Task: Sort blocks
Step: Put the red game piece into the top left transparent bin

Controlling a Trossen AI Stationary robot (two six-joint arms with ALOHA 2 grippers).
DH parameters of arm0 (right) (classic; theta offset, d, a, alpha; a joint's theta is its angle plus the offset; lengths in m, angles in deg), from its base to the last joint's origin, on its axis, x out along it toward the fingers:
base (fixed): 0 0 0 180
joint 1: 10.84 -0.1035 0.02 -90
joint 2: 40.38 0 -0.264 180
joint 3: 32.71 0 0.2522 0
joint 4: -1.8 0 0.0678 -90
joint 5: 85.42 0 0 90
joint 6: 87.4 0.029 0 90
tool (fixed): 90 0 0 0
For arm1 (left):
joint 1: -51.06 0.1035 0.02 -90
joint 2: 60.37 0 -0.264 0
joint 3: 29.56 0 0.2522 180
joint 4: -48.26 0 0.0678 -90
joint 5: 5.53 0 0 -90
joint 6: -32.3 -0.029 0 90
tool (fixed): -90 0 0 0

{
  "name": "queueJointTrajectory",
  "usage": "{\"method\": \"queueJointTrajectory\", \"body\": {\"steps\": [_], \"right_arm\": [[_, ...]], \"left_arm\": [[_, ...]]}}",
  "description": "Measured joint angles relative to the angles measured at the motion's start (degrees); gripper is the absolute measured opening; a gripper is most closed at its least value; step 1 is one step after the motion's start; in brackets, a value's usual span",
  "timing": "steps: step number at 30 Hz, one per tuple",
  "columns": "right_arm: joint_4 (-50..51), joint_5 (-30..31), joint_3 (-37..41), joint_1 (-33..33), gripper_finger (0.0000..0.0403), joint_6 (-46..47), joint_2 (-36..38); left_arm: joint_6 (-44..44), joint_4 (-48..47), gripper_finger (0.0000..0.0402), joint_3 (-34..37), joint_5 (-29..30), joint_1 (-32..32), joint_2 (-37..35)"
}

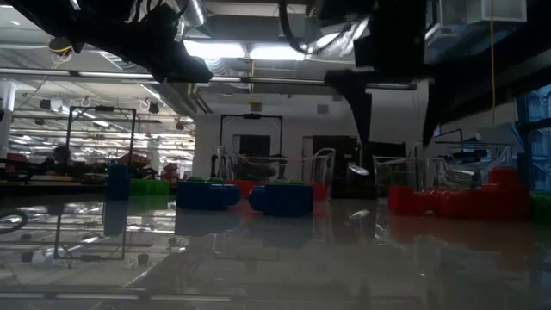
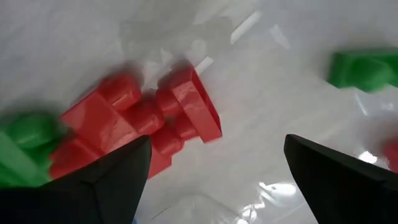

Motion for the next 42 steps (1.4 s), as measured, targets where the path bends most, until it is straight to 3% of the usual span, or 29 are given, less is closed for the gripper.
{"method": "queueJointTrajectory", "body": {"steps": [14,42], "right_arm": [[-12.6,0.0,11.4,0.0,0.0365,-10.1,0.0],[-25.1,3.0,20.2,0.5,0.0351,-16.7,0.2]], "left_arm": [[-0.5,0.0,0.0159,0.0,0.0,0.0,0.0],[-0.7,0.1,0.0159,0.0,0.0,0.0,0.0]]}}
